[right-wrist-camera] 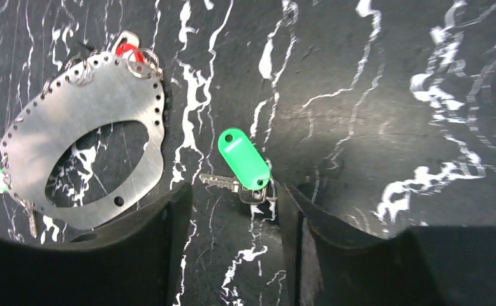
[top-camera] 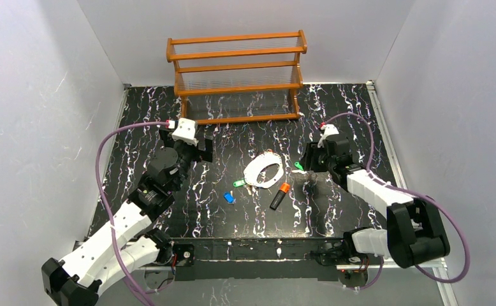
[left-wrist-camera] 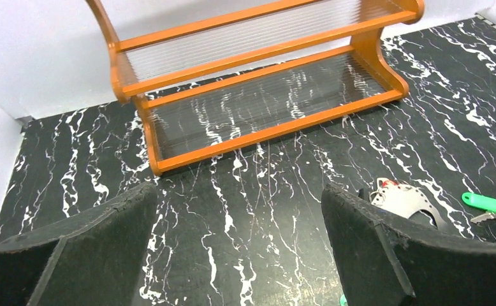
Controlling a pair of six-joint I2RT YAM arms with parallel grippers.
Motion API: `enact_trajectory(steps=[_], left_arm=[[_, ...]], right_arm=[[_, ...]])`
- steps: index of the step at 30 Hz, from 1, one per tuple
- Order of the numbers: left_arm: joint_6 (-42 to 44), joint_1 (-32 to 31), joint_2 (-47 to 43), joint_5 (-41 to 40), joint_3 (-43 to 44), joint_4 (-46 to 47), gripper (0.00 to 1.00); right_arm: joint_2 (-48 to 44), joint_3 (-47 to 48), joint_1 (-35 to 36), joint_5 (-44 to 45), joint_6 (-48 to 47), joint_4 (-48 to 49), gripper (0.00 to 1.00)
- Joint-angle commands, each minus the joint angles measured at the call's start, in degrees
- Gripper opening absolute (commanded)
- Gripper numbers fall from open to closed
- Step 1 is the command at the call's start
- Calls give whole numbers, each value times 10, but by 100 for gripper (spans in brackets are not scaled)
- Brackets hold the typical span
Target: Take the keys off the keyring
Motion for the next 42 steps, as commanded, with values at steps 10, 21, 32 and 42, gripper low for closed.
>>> enact_trajectory(steps=[10, 21, 32, 42], left_arm=[[-43, 8, -60, -92, 7, -66, 98], [-79, 11, -134, -140, -26, -119, 98], [-64, 13, -219, -170, -67, -100, 98], [-125, 19, -253, -158, -39, -188, 98]], right_arm=[[-215, 36, -5, 211, 95, -152, 99], [-465, -10, -5, 224, 55, -137, 99], [-466, 84, -5, 248, 43, -267, 99], [-554, 57, -5, 270, 22, -250, 99]])
